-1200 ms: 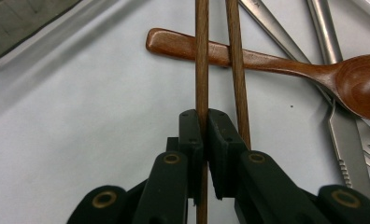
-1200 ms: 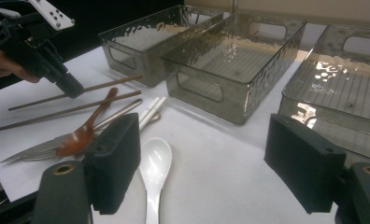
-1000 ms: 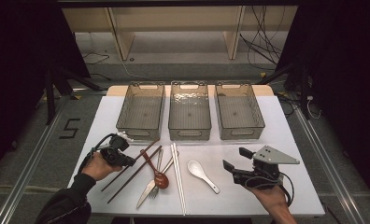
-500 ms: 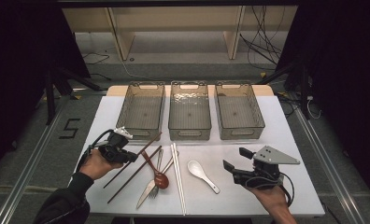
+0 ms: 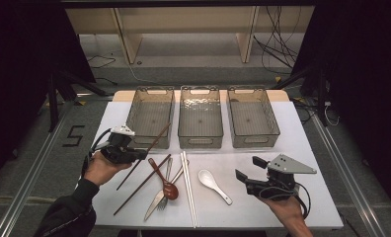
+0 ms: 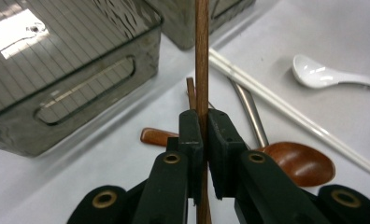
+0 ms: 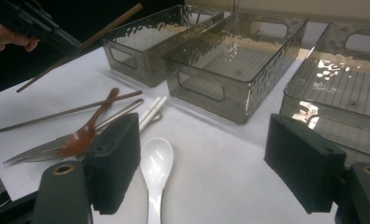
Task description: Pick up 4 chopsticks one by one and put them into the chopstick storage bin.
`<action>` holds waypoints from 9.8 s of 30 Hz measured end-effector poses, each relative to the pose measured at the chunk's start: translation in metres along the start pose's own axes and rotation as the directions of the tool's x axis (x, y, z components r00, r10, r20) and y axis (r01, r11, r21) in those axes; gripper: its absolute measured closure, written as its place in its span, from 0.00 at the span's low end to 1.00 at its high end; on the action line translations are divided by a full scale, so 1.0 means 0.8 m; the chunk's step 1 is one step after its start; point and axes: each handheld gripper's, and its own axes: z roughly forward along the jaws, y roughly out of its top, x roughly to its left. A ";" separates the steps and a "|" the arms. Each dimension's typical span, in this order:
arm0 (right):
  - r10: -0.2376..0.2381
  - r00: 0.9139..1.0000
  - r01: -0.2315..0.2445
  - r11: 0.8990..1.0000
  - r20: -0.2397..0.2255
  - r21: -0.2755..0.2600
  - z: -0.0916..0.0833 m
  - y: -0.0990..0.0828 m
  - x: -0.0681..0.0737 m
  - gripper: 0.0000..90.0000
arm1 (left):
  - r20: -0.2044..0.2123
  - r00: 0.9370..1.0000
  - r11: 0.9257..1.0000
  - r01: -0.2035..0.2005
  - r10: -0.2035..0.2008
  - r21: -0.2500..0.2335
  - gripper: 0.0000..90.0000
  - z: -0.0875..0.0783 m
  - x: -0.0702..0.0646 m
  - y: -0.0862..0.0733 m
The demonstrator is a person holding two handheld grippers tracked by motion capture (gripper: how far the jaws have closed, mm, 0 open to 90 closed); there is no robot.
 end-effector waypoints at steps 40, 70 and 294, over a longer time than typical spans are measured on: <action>0.005 1.000 -0.005 1.000 -0.009 -0.008 -0.001 0.000 -0.001 0.30 | -0.119 0.991 0.974 0.029 -0.057 -0.224 0.93 -0.015 0.074 0.098; 0.008 1.000 -0.008 1.000 -0.023 -0.011 -0.002 0.001 -0.001 0.30 | -0.186 0.978 0.962 0.042 -0.096 -0.271 0.93 0.013 0.121 0.139; 0.009 1.000 -0.009 1.000 -0.009 -0.007 -0.002 -0.002 -0.001 0.30 | -0.124 0.990 0.996 0.054 -0.062 -0.067 0.93 -0.011 0.038 0.066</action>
